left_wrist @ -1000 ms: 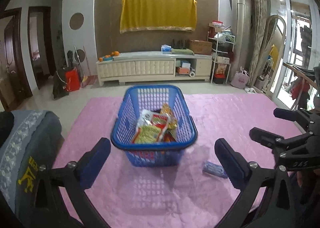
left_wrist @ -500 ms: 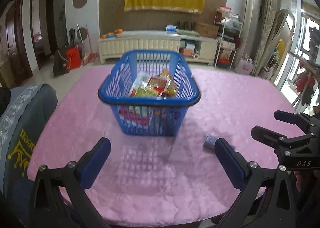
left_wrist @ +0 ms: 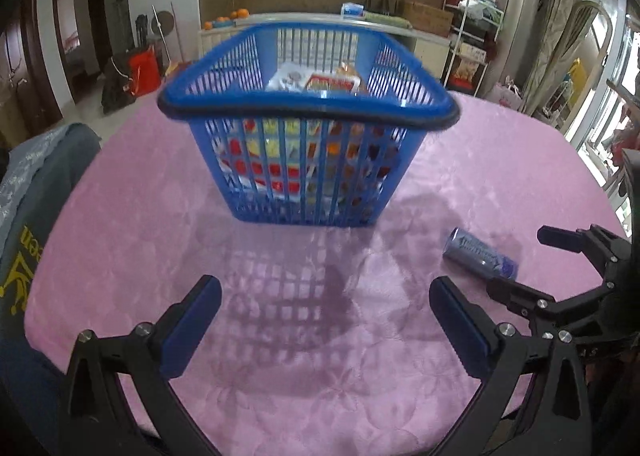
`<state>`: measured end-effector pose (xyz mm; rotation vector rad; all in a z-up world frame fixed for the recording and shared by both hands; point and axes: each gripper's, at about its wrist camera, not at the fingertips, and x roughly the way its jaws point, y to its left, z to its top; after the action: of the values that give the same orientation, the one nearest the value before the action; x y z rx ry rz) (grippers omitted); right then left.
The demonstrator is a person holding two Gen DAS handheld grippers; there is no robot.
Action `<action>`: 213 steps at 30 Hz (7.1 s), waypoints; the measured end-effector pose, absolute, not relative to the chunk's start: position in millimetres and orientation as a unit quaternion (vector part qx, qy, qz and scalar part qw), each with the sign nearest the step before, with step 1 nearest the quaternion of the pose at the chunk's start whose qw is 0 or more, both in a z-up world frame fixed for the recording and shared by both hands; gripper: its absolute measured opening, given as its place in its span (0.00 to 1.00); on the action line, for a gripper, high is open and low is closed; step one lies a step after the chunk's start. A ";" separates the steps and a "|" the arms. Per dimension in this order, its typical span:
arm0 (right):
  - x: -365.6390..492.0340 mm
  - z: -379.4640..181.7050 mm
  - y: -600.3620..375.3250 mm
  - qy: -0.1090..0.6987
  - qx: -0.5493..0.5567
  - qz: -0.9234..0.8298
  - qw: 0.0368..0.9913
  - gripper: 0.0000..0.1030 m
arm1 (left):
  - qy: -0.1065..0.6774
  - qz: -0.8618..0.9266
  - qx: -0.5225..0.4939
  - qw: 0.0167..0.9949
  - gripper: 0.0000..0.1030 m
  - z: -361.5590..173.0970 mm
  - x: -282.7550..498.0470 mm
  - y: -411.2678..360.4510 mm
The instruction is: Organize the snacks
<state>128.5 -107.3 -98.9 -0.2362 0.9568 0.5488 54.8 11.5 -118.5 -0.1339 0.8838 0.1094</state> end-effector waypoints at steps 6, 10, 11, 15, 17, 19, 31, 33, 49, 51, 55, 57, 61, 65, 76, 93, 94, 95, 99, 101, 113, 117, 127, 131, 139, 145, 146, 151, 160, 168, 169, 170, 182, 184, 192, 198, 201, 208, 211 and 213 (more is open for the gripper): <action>140.2 -111.5 -100.4 0.464 -0.139 0.256 0.837 1.00 | 0.442 0.047 -0.064 0.893 1.00 -132.8 59.3 14.2; 143.9 -117.6 -94.2 0.465 -0.151 0.280 0.826 0.91 | 0.450 0.042 -0.072 0.889 1.00 -137.0 59.9 17.3; 146.0 -119.1 -93.9 0.470 -0.146 0.286 0.822 0.82 | 0.450 0.042 -0.074 0.889 1.00 -138.7 60.2 18.0; 144.5 -123.4 -91.1 0.474 -0.164 0.297 0.812 0.68 | 0.454 0.036 -0.074 0.887 1.00 -139.7 59.1 17.1; 142.7 -122.5 -92.1 0.472 -0.163 0.299 0.813 0.57 | 0.454 0.035 -0.070 0.888 1.00 -139.8 60.4 16.6; 138.7 -121.2 -94.5 0.469 -0.162 0.302 0.814 0.47 | 0.456 0.029 -0.067 0.887 1.00 -139.7 60.5 14.8; 127.3 -87.8 -106.8 0.444 -0.104 0.300 0.838 0.34 | 0.429 0.022 -0.024 0.903 1.00 -113.2 49.2 -11.0; 119.2 -74.0 -107.1 0.431 -0.101 0.304 0.843 0.34 | 0.420 0.019 -0.026 0.907 1.00 -103.7 45.4 -12.9; 80.5 12.3 -97.1 0.359 -0.066 0.317 0.876 0.34 | 0.320 0.023 -0.035 0.946 1.00 -23.6 19.2 5.1; 80.9 21.2 -93.8 0.352 -0.063 0.320 0.877 0.34 | 0.309 0.024 -0.031 0.950 1.00 -13.3 19.2 8.5; 82.0 36.5 -88.6 0.333 -0.068 0.317 0.886 0.34 | 0.291 0.021 -0.021 0.956 1.00 -0.4 23.3 13.1; 87.9 43.1 -83.6 0.326 -0.066 0.321 0.887 0.34 | 0.283 0.023 -0.012 0.959 1.00 6.6 26.9 15.2; 92.6 54.7 -73.2 0.312 -0.077 0.328 0.888 0.34 | 0.278 0.026 -0.007 0.960 1.00 18.7 40.7 23.9; 103.2 65.7 -64.5 0.304 -0.086 0.336 0.887 0.34 | 0.280 0.031 -0.003 0.960 1.00 27.2 53.4 32.8; 165.1 74.4 -27.5 0.324 -0.097 0.355 0.872 0.34 | 0.300 0.052 0.003 0.953 1.00 39.3 114.2 69.7; 249.5 19.2 21.9 0.413 -0.125 0.355 0.829 0.34 | 0.391 0.051 -0.014 0.919 1.00 -4.3 205.9 120.4; 254.7 13.5 23.4 0.422 -0.125 0.353 0.825 0.34 | 0.395 0.052 -0.015 0.917 1.00 -6.7 209.3 122.1; 259.5 7.9 24.9 0.431 -0.127 0.352 0.821 0.34 | 0.397 0.052 -0.016 0.916 1.00 -8.4 211.6 123.2; 275.6 -7.7 29.5 0.453 -0.137 0.346 0.810 0.34 | 0.401 0.053 -0.019 0.914 1.00 -14.6 217.0 125.1; 280.3 -14.0 32.9 0.461 -0.143 0.344 0.805 0.34 | 0.404 0.053 -0.020 0.913 1.00 -17.8 218.2 126.5; 294.9 -28.7 44.8 0.487 -0.165 0.327 0.793 0.35 | 0.407 0.050 -0.022 0.912 1.00 -15.3 211.9 127.8; 295.0 -21.8 40.1 0.483 -0.154 0.335 0.794 0.50 | 0.405 0.046 -0.034 0.912 1.00 -14.2 206.0 130.0; 250.3 3.5 -7.5 0.422 -0.116 0.332 0.835 0.51 | 0.373 0.044 -0.024 0.927 1.00 -4.8 170.5 106.5; 218.4 15.2 -37.5 0.399 -0.090 0.320 0.855 0.51 | 0.358 0.032 -0.046 0.932 1.00 -0.3 145.2 90.6; 160.3 28.4 -85.4 0.373 -0.051 0.268 0.887 0.52 | 0.327 0.028 -0.070 0.942 1.00 8.5 90.0 51.5; 125.1 32.9 -111.3 0.352 -0.026 0.239 0.905 0.68 | 0.307 0.024 -0.078 0.948 1.00 11.2 50.8 26.6; 120.6 34.6 -113.1 0.349 -0.023 0.238 0.906 0.69 | 0.302 0.025 -0.076 0.950 1.00 13.5 45.7 23.4; 91.8 53.3 -121.7 0.322 -0.026 0.239 0.916 0.80 | 0.269 0.019 -0.058 0.961 1.00 33.7 23.3 6.1; 42.8 88.2 -138.7 0.261 -0.033 0.228 0.937 1.00 | 0.226 -0.015 -0.046 0.973 1.00 65.0 -17.9 -18.5; 14.1 107.8 -147.1 0.232 -0.040 0.189 0.953 1.00 | 0.199 -0.007 -0.028 0.980 1.00 80.2 -36.7 -28.7; 11.0 109.9 -147.2 0.229 -0.044 0.185 0.955 1.00 | 0.197 -0.009 -0.028 0.980 1.00 81.6 -37.9 -29.1; 8.9 110.8 -148.0 0.226 -0.044 0.184 0.956 1.00 | 0.195 -0.012 -0.029 0.980 1.00 83.5 -41.4 -29.6; -15.3 120.4 -149.1 0.203 -0.038 0.181 0.962 1.00 | 0.177 -0.014 -0.020 0.984 1.00 91.6 -54.2 -37.6; -16.8 120.2 -146.9 0.203 -0.039 0.183 0.961 1.00 | 0.177 -0.017 -0.020 0.984 1.00 91.0 -54.7 -37.7; -23.0 120.8 -145.4 0.208 -0.032 0.194 0.958 1.00 | 0.180 -0.014 -0.016 0.983 1.00 88.1 -55.5 -37.8; -22.9 120.8 -145.2 0.213 -0.026 0.195 0.957 1.00 | 0.183 -0.014 -0.013 0.983 1.00 87.1 -55.8 -38.2; -23.7 121.2 -145.6 0.214 -0.025 0.196 0.957 1.00 | 0.184 -0.014 -0.013 0.983 1.00 87.5 -55.6 -37.7; -23.4 121.0 -143.6 0.218 -0.024 0.196 0.956 1.00 | 0.187 -0.017 -0.014 0.982 1.00 87.0 -56.3 -35.9; -23.5 120.2 -142.9 0.220 -0.022 0.196 0.955 1.00 | 0.189 -0.017 -0.016 0.982 1.00 86.9 -56.8 -35.0; -23.8 120.3 -142.4 0.220 -0.024 0.194 0.956 1.00 | 0.190 -0.018 -0.017 0.981 1.00 86.9 -57.4 -34.8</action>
<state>-23.8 -142.4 120.3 -0.0480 0.4476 0.3941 -57.4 -34.8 86.9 -0.0343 0.3831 -0.0371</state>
